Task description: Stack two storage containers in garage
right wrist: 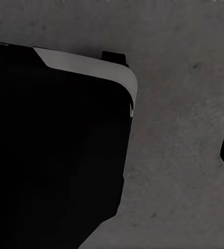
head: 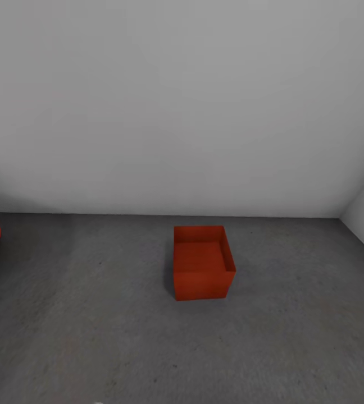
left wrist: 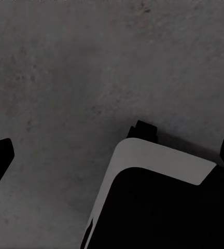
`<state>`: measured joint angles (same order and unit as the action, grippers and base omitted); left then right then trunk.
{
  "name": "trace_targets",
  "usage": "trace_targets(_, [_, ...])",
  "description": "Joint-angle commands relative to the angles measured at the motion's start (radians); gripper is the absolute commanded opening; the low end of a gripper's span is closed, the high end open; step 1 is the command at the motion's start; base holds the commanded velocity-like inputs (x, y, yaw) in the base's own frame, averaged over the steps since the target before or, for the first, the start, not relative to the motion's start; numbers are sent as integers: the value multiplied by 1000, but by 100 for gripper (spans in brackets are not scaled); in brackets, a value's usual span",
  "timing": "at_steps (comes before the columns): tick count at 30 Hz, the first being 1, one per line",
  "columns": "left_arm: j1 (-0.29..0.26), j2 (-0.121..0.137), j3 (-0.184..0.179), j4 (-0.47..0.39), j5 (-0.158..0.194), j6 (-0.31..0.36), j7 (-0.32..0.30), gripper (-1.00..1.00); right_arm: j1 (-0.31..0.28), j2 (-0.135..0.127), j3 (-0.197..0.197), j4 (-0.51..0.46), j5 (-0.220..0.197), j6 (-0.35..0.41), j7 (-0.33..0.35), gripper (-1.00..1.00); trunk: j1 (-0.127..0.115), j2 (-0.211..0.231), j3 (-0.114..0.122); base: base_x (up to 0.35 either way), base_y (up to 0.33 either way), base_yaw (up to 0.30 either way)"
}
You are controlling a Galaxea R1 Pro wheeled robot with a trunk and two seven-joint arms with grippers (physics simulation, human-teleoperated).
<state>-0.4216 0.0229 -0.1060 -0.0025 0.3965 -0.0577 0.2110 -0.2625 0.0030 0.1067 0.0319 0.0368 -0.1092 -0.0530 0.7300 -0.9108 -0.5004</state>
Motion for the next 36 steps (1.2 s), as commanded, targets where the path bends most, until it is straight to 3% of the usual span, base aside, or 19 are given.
trace_targets(1, [0,0,-8,0,9,-2,2,100,-1,1,7,3,5,-5,-5,100,0,-1,1,0,0,0])
trace_targets(36, [0,0,-8,-1,10,-2,2,100,9,2,8,2,11,-10,0,100,0,-1,58,0,0,0])
